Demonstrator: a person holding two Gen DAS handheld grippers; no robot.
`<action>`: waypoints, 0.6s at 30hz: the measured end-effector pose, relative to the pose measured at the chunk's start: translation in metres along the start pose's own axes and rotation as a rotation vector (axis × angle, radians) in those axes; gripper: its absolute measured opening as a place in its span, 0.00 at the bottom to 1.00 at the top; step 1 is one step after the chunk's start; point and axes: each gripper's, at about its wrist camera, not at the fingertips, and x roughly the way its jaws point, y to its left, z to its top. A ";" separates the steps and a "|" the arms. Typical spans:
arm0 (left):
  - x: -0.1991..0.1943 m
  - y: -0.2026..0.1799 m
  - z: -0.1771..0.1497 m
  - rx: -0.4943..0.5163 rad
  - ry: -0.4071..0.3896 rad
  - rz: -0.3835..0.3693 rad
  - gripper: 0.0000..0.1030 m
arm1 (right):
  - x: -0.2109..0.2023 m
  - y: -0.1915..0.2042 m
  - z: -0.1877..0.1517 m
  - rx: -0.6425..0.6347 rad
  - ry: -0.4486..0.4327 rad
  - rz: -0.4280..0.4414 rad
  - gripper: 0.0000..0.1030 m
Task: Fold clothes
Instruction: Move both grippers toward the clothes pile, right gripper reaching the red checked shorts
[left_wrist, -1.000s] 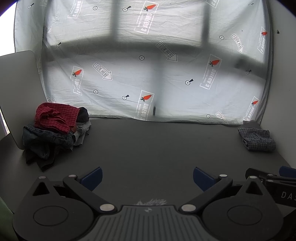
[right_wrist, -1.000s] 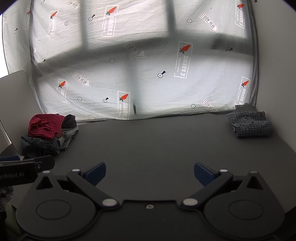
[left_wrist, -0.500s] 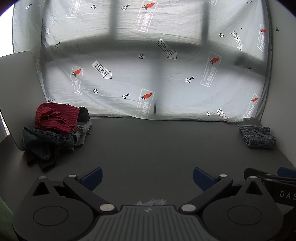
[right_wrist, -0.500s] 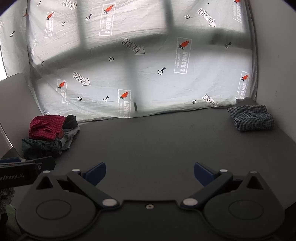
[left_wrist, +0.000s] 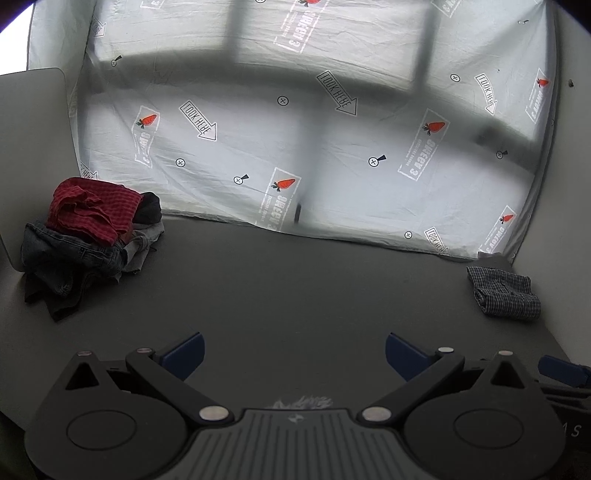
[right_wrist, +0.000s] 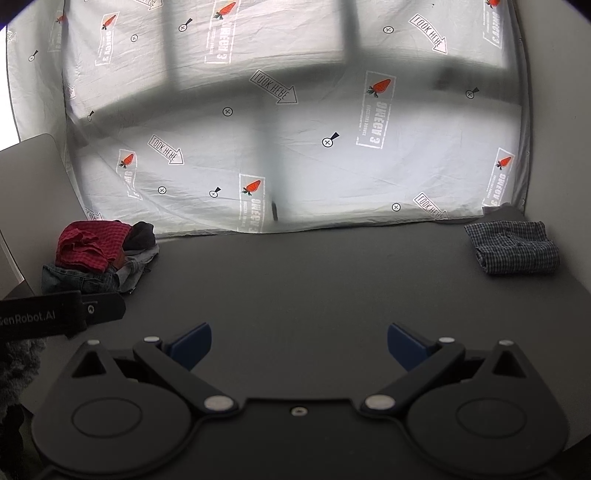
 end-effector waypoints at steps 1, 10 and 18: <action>0.005 -0.001 0.004 -0.015 -0.003 -0.001 1.00 | 0.008 -0.007 0.004 0.023 0.006 0.019 1.00; 0.039 0.018 0.058 -0.201 -0.032 0.019 1.00 | 0.092 -0.017 0.053 0.111 0.019 0.191 1.00; 0.062 0.100 0.078 -0.409 -0.030 0.102 1.00 | 0.171 0.063 0.072 -0.010 0.153 0.341 0.99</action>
